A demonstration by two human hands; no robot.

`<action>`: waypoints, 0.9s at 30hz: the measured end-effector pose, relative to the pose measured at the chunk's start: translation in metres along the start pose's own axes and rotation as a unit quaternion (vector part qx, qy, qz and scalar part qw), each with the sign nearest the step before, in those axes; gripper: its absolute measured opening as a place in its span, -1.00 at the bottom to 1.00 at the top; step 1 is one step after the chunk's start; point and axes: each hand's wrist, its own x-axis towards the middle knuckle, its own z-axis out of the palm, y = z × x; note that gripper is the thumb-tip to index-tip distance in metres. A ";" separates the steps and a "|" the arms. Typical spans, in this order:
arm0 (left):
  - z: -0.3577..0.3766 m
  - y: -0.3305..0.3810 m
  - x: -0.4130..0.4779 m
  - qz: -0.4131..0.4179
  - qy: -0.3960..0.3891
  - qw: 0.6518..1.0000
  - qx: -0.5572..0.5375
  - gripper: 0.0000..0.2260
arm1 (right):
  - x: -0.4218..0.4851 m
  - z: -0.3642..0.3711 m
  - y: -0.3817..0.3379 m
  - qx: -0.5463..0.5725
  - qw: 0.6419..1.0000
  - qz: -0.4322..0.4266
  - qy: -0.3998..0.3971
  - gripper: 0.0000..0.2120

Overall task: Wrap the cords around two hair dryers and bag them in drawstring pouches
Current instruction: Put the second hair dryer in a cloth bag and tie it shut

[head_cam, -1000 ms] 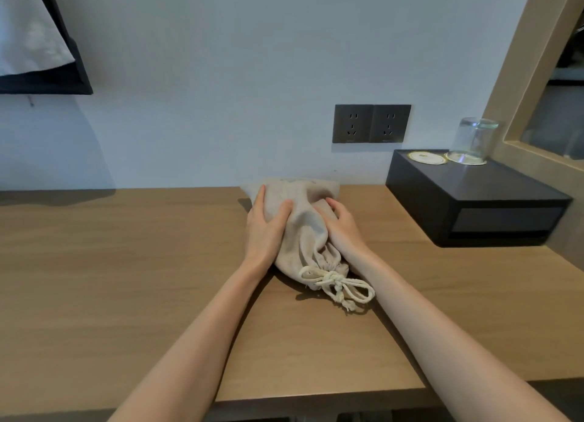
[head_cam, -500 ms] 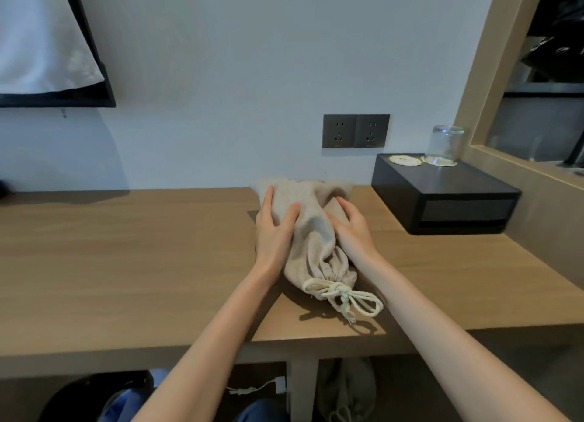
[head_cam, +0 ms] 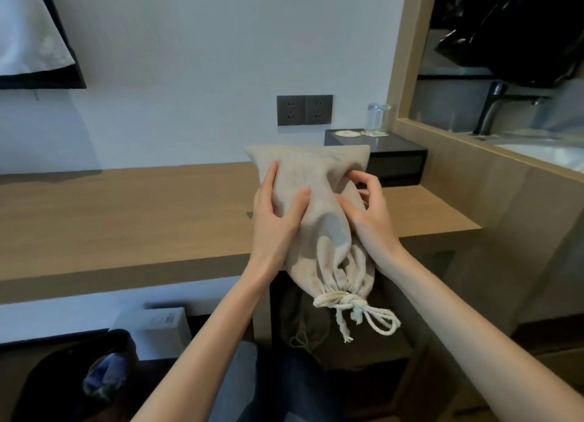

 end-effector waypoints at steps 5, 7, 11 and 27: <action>0.024 0.001 -0.044 0.006 -0.033 0.999 0.014 -0.38 | -0.043 -0.037 0.009 -0.005 1.000 -0.002 0.010 -0.63; 0.034 -0.003 -0.064 -0.004 -0.047 0.999 0.011 -0.39 | -0.059 -0.051 0.014 -0.014 1.000 0.002 0.013 -0.61; 0.052 -0.017 -0.101 -0.033 -0.080 0.996 0.010 -0.43 | -0.091 -0.076 0.028 -0.026 0.999 0.044 0.017 -0.49; 0.104 -0.090 -0.166 -0.077 -0.154 0.983 0.062 -0.42 | -0.146 -0.117 0.115 -0.048 0.980 0.186 0.057 -0.57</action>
